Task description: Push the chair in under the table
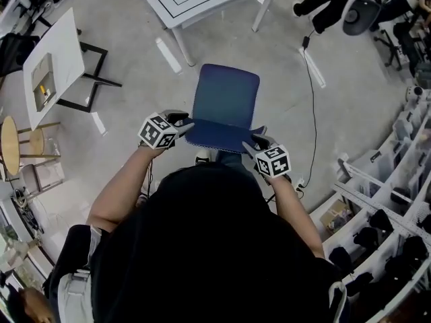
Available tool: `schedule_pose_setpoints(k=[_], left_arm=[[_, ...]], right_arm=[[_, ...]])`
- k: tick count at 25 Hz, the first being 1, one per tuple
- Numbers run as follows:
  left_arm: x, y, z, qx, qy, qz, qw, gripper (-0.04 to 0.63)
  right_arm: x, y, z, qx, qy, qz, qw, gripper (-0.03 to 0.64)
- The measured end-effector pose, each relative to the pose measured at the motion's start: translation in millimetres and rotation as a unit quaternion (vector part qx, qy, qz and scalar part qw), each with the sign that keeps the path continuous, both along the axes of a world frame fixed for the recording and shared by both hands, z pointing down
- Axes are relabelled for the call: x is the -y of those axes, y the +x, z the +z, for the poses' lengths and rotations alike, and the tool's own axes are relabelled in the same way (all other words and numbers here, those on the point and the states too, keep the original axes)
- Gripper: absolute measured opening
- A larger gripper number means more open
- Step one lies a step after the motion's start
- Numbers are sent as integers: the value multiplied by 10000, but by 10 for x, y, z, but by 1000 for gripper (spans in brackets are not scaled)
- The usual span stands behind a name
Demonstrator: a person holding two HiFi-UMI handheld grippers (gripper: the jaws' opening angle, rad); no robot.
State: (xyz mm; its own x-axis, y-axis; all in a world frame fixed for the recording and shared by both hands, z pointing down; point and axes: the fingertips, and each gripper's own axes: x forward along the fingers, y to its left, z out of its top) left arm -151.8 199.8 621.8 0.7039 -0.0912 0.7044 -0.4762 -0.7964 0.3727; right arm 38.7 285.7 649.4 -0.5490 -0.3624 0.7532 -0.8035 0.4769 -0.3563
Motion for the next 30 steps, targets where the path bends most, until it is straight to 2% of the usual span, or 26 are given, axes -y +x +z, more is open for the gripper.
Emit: schedule_pose_setpoints(k=[5, 9, 15, 21, 30], left_arm=[[-273, 97, 282, 238, -257, 606, 9975, 284], [-535, 136, 468, 416, -334, 1210, 9912, 291], [-726, 147, 707, 614, -319, 1719, 9827, 301], [-930, 165, 1002, 1025, -55, 2395, 9655, 319], [-1093, 182, 1494, 1763, 344, 3028, 9360, 362]], right_arm=[[-135, -133, 296, -184, -348, -505, 9979, 199], [-254, -176, 475, -357, -536, -821, 9945, 213], [-379, -270, 675, -563, -669, -1169, 9893, 236], [-508, -342, 856, -753, -722, -1413, 9845, 255], [-584, -372, 1187, -1508, -660, -1901, 9679, 276]])
